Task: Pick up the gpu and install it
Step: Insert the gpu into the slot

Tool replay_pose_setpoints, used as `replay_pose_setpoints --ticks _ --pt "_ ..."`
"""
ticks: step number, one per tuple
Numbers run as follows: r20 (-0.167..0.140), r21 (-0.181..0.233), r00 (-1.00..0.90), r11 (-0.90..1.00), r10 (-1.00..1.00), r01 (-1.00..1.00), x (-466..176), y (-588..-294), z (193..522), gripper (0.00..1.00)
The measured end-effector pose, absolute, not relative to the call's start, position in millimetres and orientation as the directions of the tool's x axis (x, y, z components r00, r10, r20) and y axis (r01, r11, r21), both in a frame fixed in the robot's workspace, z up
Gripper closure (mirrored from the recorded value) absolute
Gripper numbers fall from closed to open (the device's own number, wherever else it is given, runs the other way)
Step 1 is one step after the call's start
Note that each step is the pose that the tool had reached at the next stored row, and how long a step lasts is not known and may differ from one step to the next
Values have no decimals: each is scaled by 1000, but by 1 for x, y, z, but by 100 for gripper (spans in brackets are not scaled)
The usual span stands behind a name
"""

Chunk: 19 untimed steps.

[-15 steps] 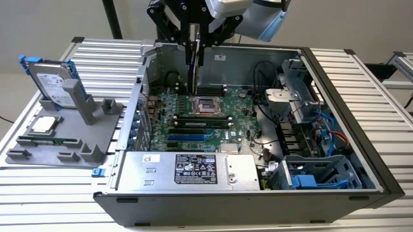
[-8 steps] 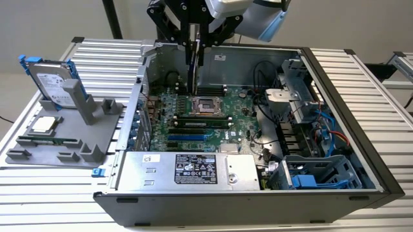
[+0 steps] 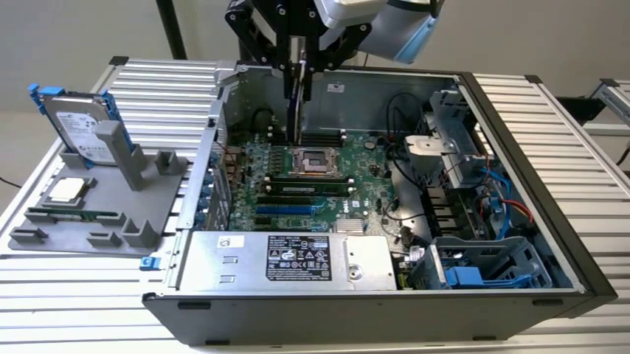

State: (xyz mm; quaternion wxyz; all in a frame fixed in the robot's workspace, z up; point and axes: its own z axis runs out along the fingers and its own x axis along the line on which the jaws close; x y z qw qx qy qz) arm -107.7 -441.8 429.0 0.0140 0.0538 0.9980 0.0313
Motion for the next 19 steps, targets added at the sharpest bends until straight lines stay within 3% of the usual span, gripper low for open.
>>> replay_pose_setpoints --ticks 19 --pt "-24 64 -994 992 108 107 -77 -442 429 100"
